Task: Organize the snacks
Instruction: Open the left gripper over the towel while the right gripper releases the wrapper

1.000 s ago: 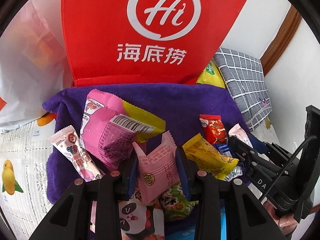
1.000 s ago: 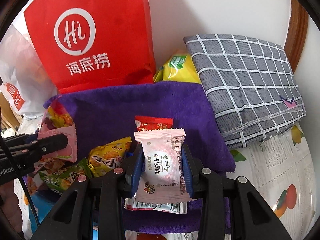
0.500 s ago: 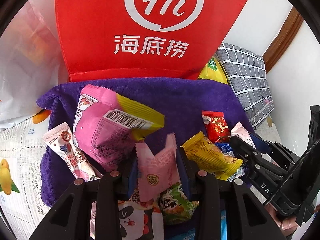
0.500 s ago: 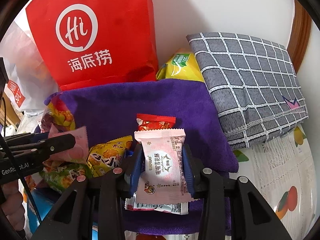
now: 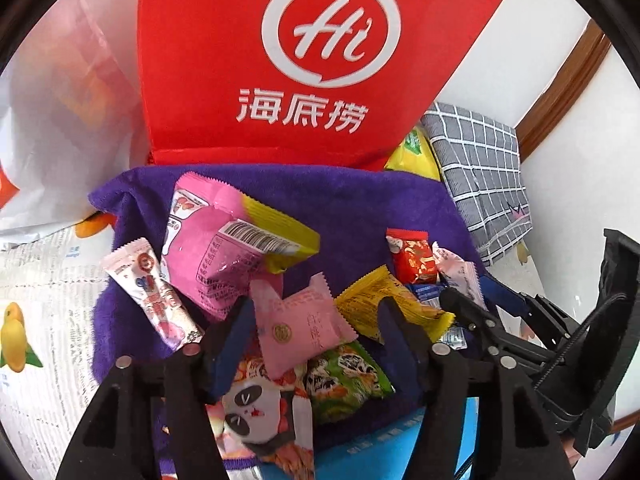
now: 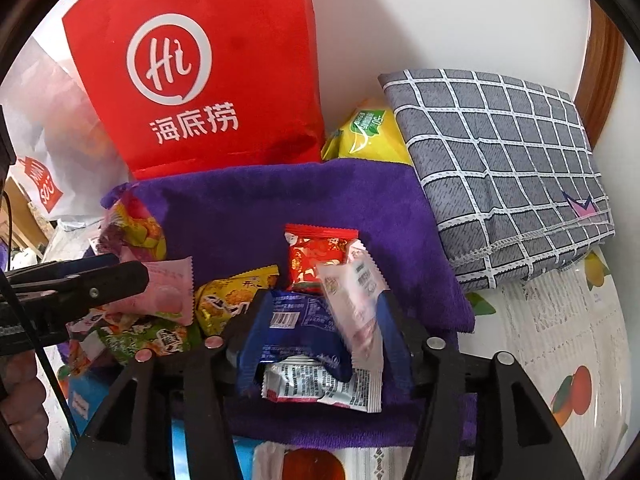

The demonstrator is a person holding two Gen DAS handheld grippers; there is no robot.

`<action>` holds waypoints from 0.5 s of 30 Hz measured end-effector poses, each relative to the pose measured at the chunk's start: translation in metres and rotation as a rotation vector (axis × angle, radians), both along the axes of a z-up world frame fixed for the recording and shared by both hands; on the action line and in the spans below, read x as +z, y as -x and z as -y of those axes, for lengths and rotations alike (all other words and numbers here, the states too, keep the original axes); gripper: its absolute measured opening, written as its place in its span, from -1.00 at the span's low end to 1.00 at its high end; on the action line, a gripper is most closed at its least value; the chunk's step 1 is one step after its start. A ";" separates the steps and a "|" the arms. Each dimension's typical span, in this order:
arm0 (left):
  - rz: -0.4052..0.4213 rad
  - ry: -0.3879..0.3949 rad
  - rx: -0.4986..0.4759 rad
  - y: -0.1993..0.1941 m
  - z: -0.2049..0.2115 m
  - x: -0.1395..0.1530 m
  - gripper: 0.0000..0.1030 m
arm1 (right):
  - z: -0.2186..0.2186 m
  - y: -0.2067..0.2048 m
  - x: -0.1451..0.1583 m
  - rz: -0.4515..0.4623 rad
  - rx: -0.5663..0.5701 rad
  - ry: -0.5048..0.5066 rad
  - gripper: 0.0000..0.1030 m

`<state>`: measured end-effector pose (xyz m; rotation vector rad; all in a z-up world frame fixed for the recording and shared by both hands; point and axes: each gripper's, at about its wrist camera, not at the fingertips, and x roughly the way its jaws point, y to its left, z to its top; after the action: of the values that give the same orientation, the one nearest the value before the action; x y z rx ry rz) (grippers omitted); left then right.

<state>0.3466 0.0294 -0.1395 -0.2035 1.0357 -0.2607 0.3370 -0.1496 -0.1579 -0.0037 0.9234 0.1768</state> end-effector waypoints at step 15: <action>-0.002 -0.010 0.025 0.032 -0.009 0.024 0.40 | -0.005 0.036 0.034 0.024 0.007 0.021 0.18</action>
<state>0.3151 0.0389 -0.1157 -0.2081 1.0358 -0.2329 0.3012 -0.1445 -0.1238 -0.0288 0.9018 0.1731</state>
